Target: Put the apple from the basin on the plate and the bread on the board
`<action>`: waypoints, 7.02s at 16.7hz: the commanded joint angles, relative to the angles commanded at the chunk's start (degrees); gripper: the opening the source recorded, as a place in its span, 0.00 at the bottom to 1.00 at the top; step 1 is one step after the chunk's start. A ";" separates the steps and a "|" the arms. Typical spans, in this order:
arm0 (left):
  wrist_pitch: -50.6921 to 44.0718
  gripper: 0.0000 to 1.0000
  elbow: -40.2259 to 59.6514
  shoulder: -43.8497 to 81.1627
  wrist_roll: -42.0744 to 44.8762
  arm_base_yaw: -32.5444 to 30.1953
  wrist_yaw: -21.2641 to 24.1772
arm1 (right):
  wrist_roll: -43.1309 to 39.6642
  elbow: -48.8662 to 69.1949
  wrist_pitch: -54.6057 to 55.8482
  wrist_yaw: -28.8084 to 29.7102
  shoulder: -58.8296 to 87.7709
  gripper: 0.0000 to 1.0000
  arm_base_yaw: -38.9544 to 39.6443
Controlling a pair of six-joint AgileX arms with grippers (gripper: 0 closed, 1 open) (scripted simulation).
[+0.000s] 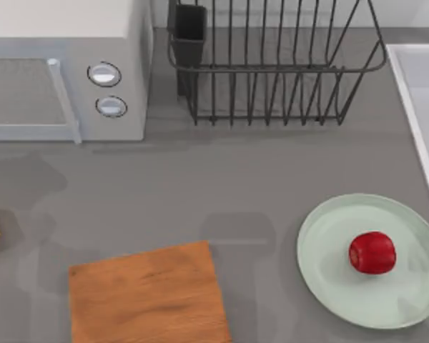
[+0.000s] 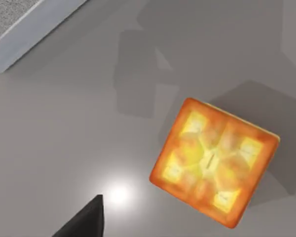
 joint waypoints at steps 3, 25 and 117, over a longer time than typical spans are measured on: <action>-8.18 1.00 9.94 14.55 9.55 1.21 0.07 | 0.00 0.00 0.00 0.00 0.00 1.00 0.00; -8.12 1.00 17.48 41.43 25.52 3.86 0.08 | 0.00 0.00 0.00 0.00 0.00 1.00 0.00; -19.76 0.00 12.88 24.15 -177.88 -51.29 0.16 | 0.00 0.00 0.00 0.00 0.00 1.00 0.00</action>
